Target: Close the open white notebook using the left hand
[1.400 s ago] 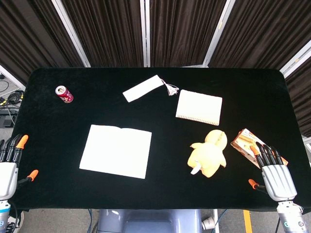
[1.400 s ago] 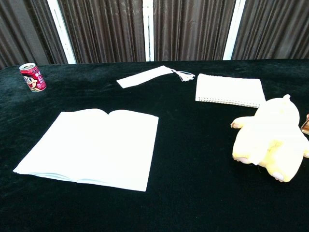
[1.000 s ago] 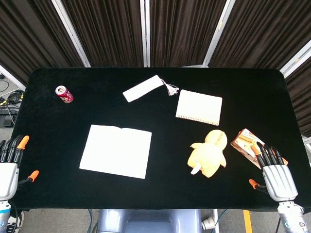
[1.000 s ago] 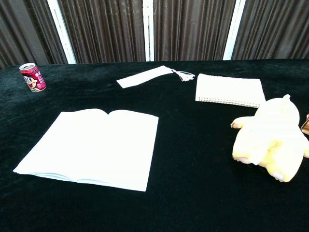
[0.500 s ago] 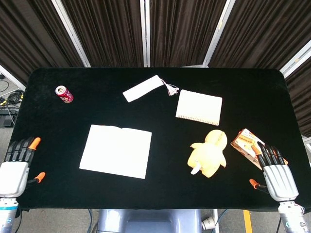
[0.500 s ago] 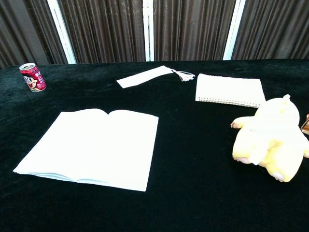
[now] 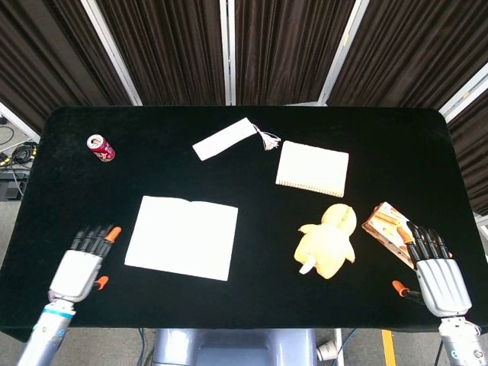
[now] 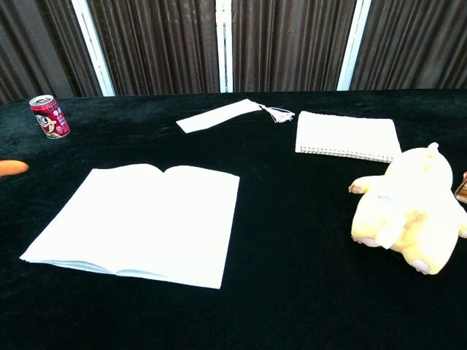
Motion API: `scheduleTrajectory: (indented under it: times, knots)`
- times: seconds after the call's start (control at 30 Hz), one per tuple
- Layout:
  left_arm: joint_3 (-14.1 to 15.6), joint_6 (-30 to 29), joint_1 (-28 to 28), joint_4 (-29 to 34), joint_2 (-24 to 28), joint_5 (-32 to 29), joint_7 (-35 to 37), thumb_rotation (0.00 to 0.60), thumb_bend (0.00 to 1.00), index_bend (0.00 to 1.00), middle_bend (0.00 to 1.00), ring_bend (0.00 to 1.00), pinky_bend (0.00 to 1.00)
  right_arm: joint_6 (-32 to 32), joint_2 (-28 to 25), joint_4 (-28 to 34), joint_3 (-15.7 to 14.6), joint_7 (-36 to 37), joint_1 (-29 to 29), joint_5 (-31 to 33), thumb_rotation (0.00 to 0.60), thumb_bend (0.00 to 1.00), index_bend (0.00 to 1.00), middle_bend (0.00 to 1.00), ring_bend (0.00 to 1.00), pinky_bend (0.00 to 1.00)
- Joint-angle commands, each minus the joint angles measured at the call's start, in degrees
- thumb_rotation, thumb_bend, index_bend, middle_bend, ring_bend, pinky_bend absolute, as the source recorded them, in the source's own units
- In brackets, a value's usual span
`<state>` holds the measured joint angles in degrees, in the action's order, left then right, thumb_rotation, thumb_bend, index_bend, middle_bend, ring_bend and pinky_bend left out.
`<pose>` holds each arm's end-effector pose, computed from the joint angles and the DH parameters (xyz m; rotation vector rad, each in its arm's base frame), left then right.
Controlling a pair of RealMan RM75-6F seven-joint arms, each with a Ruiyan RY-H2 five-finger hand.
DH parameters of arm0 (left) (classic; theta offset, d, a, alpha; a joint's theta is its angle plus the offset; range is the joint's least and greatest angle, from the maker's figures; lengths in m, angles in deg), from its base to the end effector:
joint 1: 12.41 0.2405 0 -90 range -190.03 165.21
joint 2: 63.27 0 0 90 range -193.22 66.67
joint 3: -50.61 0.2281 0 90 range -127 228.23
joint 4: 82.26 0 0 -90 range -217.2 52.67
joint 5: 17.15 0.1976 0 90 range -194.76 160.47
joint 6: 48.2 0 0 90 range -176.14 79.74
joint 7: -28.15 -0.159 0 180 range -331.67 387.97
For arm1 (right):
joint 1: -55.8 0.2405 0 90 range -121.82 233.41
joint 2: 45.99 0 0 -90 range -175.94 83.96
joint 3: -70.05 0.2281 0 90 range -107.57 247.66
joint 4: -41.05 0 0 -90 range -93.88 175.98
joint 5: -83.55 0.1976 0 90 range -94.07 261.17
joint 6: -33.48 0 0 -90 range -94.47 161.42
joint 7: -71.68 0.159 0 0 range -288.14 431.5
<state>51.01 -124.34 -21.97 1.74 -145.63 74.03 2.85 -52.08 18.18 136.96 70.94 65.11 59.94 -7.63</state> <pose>-0.2495 0.1969 0.0400 -1.7442 -0.6927 -0.7086 -0.2603 -0.1810 0.1437 1.4902 -0.8488 0.8928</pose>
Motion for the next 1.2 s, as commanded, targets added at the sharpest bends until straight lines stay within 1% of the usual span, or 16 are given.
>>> scheduleTrajectory:
  times: [0.03,0.27,0.43,0.57,1.07,1.2]
  knots:
    - [-0.58,1.5,-1.43,-1.04,-2.03,-0.41,-1.89,0.6,0.13,0.0,0.0,0.0,0.0,-0.01,-0.08,0.0,0.03,0.21,0.0,0.0,0.6,0.03,0.04,0.0,0.0,0.0]
    - [-1.58,4.18,-3.26,-2.43,-5.71,-2.93,-4.4,0.6,0.13,0.0,0.0,0.0,0.0,-0.23,-0.28,-0.05,0.06,0.64,-0.07,-0.15,0.6,0.03,0.04,0.0,0.0,0.0]
    - [-2.26,5.5,-4.58,-4.05,-8.1,-4.14,-4.81,0.6,0.13,0.0,0.0,0.0,0.0,-0.32,-0.49,-0.02,0.12,0.9,-0.09,-0.16,0.6,0.03,0.04,0.0,0.0,0.0]
    - [-2.27,5.58,-5.29,-4.91,-9.47,-4.2,-5.32,0.6,0.22,0.0,0.0,0.0,0.0,-0.38,-0.65,-0.02,0.24,1.21,-0.1,-0.03,0.6,0.03,0.04,0.0,0.0,0.0]
    - [-0.93,6.32,-6.19,-5.7,-11.12,-5.15,-6.21,0.6,0.22,0.0,0.0,0.0,0.0,-0.63,-0.76,-0.03,0.34,1.5,-0.19,-0.11,0.6,0.04,0.04,0.0,0.0,0.0]
    - [-1.21,6.3,-6.52,-6.9,-12.06,-5.61,-6.47,0.6,0.22,0.0,0.0,0.0,0.0,-0.66,-0.76,0.05,0.27,1.49,-0.2,-0.29,0.6,0.03,0.04,0.0,0.0,0.0]
